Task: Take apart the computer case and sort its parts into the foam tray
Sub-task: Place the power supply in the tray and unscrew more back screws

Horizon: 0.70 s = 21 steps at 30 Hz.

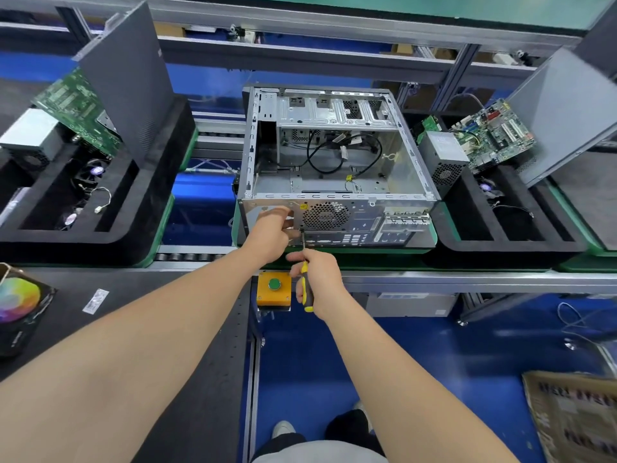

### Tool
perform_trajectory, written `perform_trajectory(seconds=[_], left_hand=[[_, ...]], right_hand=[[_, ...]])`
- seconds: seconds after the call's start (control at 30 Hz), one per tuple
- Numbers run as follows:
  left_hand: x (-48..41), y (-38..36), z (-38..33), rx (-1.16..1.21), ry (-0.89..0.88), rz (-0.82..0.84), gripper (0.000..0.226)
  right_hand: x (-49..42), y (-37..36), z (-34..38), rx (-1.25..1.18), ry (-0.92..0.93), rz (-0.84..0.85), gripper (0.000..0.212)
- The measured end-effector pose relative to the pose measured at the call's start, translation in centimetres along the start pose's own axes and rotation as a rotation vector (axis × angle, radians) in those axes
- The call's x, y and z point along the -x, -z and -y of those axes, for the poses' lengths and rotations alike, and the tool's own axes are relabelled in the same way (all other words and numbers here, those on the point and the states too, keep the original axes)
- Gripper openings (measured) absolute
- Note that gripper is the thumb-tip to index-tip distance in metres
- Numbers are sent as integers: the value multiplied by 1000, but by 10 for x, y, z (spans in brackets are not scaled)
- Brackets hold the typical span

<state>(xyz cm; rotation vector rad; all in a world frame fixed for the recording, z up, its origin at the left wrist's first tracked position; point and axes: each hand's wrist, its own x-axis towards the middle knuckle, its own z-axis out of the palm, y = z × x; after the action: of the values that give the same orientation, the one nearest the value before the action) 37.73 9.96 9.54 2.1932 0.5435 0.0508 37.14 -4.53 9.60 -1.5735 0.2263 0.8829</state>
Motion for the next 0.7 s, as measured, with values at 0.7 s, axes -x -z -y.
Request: perform_trajectory(seconds=[0.7], left_hand=[[0, 1, 5, 46, -22, -17, 43]], right_hand=[[-6, 5, -16, -336, 92, 233, 30]])
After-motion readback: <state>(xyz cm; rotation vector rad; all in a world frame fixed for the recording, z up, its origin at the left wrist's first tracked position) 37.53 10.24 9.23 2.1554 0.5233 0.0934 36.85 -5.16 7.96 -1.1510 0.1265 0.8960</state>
